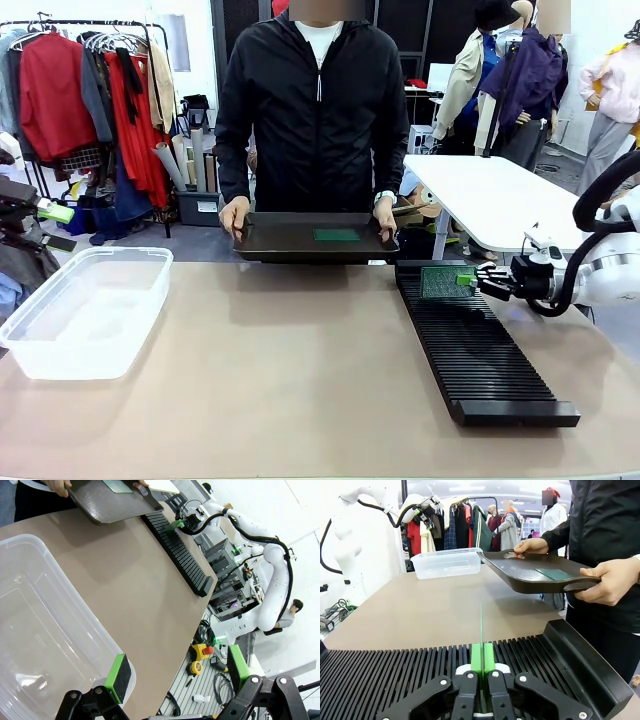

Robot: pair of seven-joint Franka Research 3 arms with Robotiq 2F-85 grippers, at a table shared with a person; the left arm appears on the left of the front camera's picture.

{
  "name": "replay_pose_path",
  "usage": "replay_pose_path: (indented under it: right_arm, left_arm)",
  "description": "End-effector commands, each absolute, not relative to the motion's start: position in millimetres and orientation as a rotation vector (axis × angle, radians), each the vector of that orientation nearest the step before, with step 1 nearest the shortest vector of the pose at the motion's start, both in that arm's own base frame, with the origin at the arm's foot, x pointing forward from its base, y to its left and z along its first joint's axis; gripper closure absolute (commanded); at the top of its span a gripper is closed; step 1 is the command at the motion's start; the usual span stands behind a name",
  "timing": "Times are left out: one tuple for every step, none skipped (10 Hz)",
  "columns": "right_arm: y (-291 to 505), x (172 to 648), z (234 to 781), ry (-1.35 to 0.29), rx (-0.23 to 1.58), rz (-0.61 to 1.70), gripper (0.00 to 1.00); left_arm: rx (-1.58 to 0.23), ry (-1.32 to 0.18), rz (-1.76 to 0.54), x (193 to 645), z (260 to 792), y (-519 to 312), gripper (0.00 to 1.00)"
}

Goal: Sort PCBs into racks and boxes based on the side picked up.
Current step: If the short side of the Blank PCB is picked up, insert it into the PCB Rack ; if the long side is picked up, place it in the Organizing box.

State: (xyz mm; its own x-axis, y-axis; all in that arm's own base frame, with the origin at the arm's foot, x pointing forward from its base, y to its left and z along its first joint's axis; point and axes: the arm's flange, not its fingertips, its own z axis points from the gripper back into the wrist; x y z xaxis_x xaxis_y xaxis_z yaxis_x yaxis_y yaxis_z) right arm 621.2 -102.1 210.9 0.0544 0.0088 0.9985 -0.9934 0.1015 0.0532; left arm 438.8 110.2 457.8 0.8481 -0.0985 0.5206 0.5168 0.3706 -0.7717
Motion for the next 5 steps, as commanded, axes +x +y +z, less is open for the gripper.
replay_pose_path:
  right_arm:
    - [-99.3, 633.1, 212.7, -1.164, 1.17, 1.106, 1.0]
    - [-98.3, 633.9, 211.4, -1.155, 1.17, 1.112, 1.0]
    - [-97.4, 634.2, 210.5, -1.146, 1.172, 1.118, 1.0]
    - [-97.0, 634.9, 209.4, -1.139, 1.171, 1.122, 1.0]
    - [-96.6, 635.1, 208.8, -1.138, 1.169, 1.122, 1.0]
  left_arm:
    - [-1.137, -0.421, -0.403, 437.9, 460.1, 109.9, 0.0]
    - [-1.137, -0.421, -0.403, 437.9, 460.1, 109.9, 0.0]
    - [-1.137, -0.421, -0.403, 437.9, 460.1, 109.9, 0.0]
    - [-1.137, -0.421, -0.403, 437.9, 460.1, 109.9, 0.0]
    - [-1.137, -0.421, -0.403, 437.9, 460.1, 109.9, 0.0]
